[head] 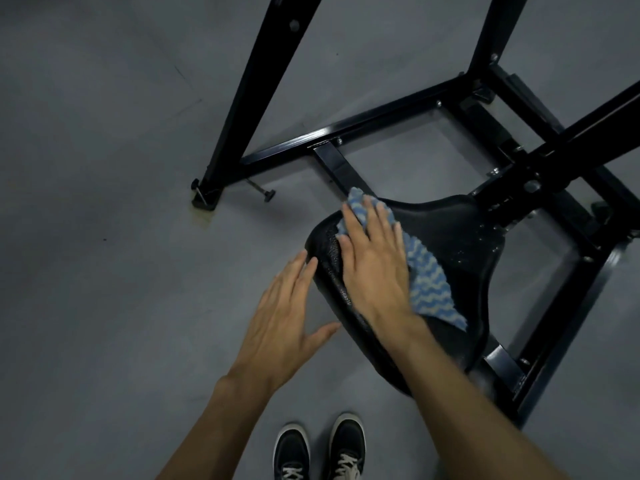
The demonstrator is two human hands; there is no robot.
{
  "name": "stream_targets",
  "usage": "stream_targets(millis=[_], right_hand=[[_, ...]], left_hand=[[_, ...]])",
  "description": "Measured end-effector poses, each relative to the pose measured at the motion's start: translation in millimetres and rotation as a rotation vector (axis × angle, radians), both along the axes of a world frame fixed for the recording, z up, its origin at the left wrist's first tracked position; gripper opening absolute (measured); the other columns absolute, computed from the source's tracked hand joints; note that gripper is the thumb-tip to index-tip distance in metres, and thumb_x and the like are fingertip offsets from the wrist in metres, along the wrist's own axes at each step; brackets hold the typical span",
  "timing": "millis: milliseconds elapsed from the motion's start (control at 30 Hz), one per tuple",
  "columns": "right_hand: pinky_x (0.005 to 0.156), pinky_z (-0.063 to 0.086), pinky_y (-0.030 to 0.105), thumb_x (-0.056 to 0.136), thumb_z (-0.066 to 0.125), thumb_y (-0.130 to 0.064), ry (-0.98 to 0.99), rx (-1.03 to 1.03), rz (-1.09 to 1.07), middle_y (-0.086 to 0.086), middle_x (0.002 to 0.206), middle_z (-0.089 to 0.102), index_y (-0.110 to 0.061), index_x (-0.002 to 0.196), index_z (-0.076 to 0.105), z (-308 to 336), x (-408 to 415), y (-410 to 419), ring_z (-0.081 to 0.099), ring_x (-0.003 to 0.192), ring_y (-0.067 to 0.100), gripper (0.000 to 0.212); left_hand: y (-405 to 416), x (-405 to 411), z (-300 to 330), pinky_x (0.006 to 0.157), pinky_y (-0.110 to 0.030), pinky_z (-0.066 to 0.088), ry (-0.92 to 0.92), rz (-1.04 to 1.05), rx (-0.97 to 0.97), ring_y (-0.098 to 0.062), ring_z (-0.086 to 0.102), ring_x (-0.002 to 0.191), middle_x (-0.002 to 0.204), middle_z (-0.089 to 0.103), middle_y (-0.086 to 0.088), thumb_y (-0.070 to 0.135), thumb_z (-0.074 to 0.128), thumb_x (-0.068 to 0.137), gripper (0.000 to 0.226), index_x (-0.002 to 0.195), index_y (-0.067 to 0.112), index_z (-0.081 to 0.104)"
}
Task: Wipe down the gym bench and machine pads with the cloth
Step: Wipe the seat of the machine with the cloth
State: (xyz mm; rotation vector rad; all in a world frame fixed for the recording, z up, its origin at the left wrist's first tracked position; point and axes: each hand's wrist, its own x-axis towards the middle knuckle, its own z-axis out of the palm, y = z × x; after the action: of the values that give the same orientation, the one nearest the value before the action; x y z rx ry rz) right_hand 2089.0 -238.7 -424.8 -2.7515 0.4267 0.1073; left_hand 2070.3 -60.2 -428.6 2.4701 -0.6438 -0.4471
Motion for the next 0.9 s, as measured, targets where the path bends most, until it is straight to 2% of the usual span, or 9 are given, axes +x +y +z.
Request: stream_targets(millis=[67,200,300,367,467,567,667,733,900], right_hand=[[0.126,0.010,0.045,0.107,0.020,-0.039,-0.021,-0.014,-0.086,0.008,0.168,0.012,-0.025,0.159,0.024,3.1,-16.6,24.9,0.005,0.156,0.023,0.054],[0.126,0.012,0.044,0.108,0.029,-0.032,-0.030,0.025,0.039,0.009,0.167,0.014,-0.022,0.157,0.031,4.1,-5.7,27.0,0.008,0.155,0.024,0.050],[0.126,0.005,0.043,0.108,0.026,-0.042,0.082,0.045,0.000,0.006,0.169,0.006,-0.027,0.161,0.014,12.7,13.9,4.5,-0.001,0.156,0.021,0.056],[0.125,0.009,0.044,0.105,0.025,-0.051,0.145,0.011,-0.016,0.006,0.169,0.002,-0.030,0.161,0.006,20.4,11.2,-3.3,-0.001,0.156,0.021,0.063],[0.117,0.022,0.046,0.100,0.023,-0.065,0.201,-0.039,0.070,0.007,0.169,-0.001,-0.032,0.161,0.006,33.1,-6.4,-18.8,0.009,0.153,0.024,0.071],[0.107,0.034,0.044,0.097,0.024,-0.070,0.116,-0.068,0.253,0.005,0.169,-0.005,-0.025,0.160,0.018,36.7,-21.2,-55.6,0.026,0.144,0.026,0.078],[0.120,0.022,0.050,0.098,0.029,-0.062,0.082,-0.049,0.512,0.001,0.169,-0.009,-0.018,0.161,0.017,28.6,-29.9,-84.5,0.006,0.155,0.022,0.077],[0.124,0.014,0.051,0.099,0.034,-0.052,0.064,0.027,0.568,0.002,0.169,-0.004,-0.015,0.161,0.016,24.1,-33.6,-86.5,-0.004,0.156,0.018,0.073],[0.123,0.026,0.046,0.100,0.035,-0.028,-0.074,0.157,0.235,0.004,0.168,0.015,-0.012,0.157,0.030,9.1,-58.2,-41.5,0.011,0.155,0.018,0.059]], left_hand=[[0.5,2.5,-2.3,0.127,-0.039,0.021,0.016,0.006,-0.019,-0.009,0.010,0.157,0.171,0.008,0.006,0.059,0.061,0.090,0.096,0.163,0.023,0.011],[2.1,4.5,-4.4,0.125,-0.043,0.026,0.018,0.021,-0.022,-0.010,0.013,0.157,0.171,0.012,0.005,0.054,0.059,0.092,0.091,0.163,0.024,0.012],[1.2,4.1,-0.2,0.125,-0.036,0.024,-0.012,0.030,-0.037,-0.011,0.016,0.156,0.169,0.016,0.006,0.042,0.062,0.097,0.081,0.162,0.023,0.017],[-1.0,6.0,1.8,0.124,-0.037,0.028,-0.027,0.029,-0.061,-0.012,0.020,0.155,0.169,0.018,0.005,0.035,0.061,0.100,0.074,0.161,0.022,0.022],[-4.5,11.2,3.2,0.121,-0.041,0.034,-0.045,0.028,-0.092,-0.015,0.027,0.153,0.168,0.022,0.003,0.040,0.048,0.102,0.063,0.158,0.018,0.030],[-12.2,15.2,4.9,0.119,-0.046,0.038,-0.060,0.012,-0.120,-0.015,0.029,0.153,0.167,0.024,0.003,0.039,0.045,0.103,0.057,0.155,0.018,0.037],[-20.9,18.2,5.2,0.119,-0.046,0.038,-0.090,-0.016,-0.127,-0.015,0.028,0.153,0.166,0.027,0.003,0.034,0.046,0.104,0.049,0.150,0.018,0.045],[-26.3,20.7,4.4,0.119,-0.043,0.038,-0.105,-0.012,-0.126,-0.015,0.029,0.152,0.164,0.031,0.002,0.033,0.046,0.104,0.045,0.146,0.017,0.049],[-50.2,37.4,2.1,0.118,-0.047,0.039,-0.167,-0.015,-0.148,-0.020,0.034,0.151,0.156,0.044,-0.006,0.023,0.047,0.104,0.040,0.140,0.009,0.055]])
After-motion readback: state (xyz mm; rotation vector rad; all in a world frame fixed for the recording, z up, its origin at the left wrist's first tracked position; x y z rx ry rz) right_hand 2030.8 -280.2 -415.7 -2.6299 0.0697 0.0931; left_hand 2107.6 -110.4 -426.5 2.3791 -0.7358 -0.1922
